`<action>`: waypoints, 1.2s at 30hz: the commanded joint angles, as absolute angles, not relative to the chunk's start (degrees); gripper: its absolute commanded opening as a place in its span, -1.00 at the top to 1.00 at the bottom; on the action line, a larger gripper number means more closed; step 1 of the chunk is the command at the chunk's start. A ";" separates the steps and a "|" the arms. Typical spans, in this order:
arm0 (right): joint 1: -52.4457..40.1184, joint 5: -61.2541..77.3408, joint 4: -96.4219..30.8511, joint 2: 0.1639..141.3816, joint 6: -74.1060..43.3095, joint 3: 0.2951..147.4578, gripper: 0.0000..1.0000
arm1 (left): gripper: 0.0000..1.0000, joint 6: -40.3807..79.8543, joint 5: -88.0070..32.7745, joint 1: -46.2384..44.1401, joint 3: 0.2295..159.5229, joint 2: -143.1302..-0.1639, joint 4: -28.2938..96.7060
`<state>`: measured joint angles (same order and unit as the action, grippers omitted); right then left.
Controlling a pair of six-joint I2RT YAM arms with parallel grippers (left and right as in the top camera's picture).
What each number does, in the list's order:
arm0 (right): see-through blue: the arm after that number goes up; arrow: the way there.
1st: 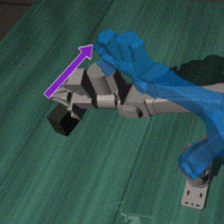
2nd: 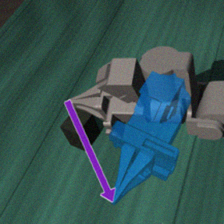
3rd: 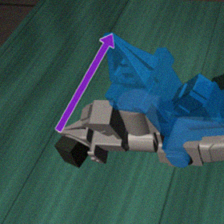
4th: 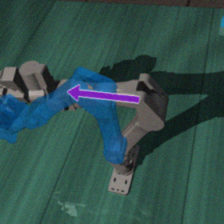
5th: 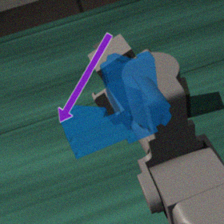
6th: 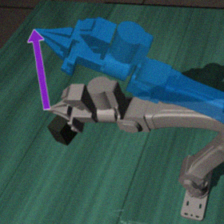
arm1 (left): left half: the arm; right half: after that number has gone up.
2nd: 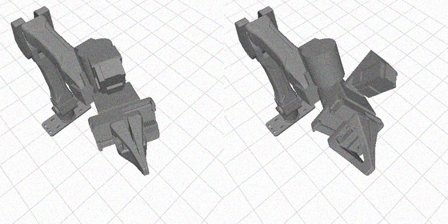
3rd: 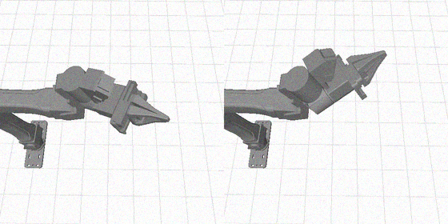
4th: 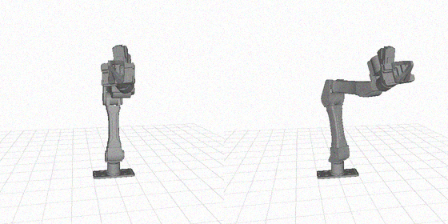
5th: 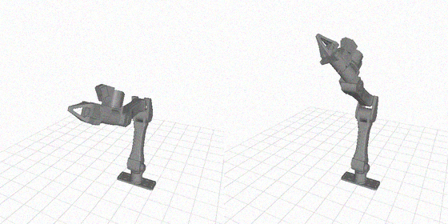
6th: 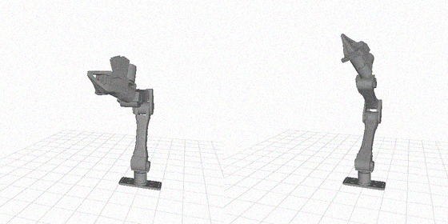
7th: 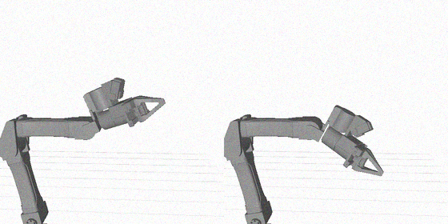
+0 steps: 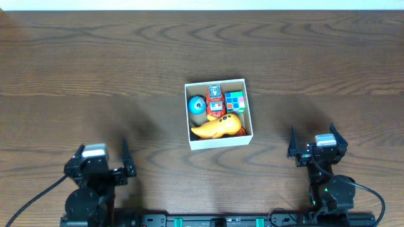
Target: Pack container
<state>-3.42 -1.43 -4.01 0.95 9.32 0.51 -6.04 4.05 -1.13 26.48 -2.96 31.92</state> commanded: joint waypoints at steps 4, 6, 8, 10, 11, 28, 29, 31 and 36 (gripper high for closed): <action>-3.75 -1.06 -4.10 0.32 9.72 0.32 -0.98 | -0.96 -16.03 -3.55 1.28 15.16 -2.07 14.55; -3.75 -1.06 -4.10 0.32 9.72 0.32 -0.98 | -0.96 -16.05 -3.73 1.48 11.81 -1.54 10.90; -3.75 -1.06 -4.12 0.32 9.72 0.32 -0.99 | -0.96 -16.03 -4.08 1.67 8.95 -0.54 8.45; -3.75 -1.06 -4.12 0.32 9.72 0.32 -0.96 | -0.96 -16.01 -4.12 1.89 6.44 -0.08 5.98; -3.75 -1.06 -4.10 0.32 9.72 0.32 -0.99 | -0.96 -15.68 -4.16 2.04 5.28 -0.10 5.26; -3.75 -1.06 -4.12 0.32 9.69 0.32 -0.98 | -0.96 -8.91 -4.08 2.09 0.27 -0.16 3.73; -3.75 -1.06 -4.10 0.32 9.72 0.32 -0.98 | -0.96 -8.91 -4.08 2.09 0.27 -0.23 3.73; -3.75 -1.06 -4.12 0.32 9.72 0.32 -0.98 | -0.96 -8.93 -4.08 2.09 0.27 -0.23 3.73; -3.75 -1.06 -4.10 0.32 9.72 0.32 -0.99 | -0.96 -8.91 -4.08 2.09 0.27 -0.23 3.73</action>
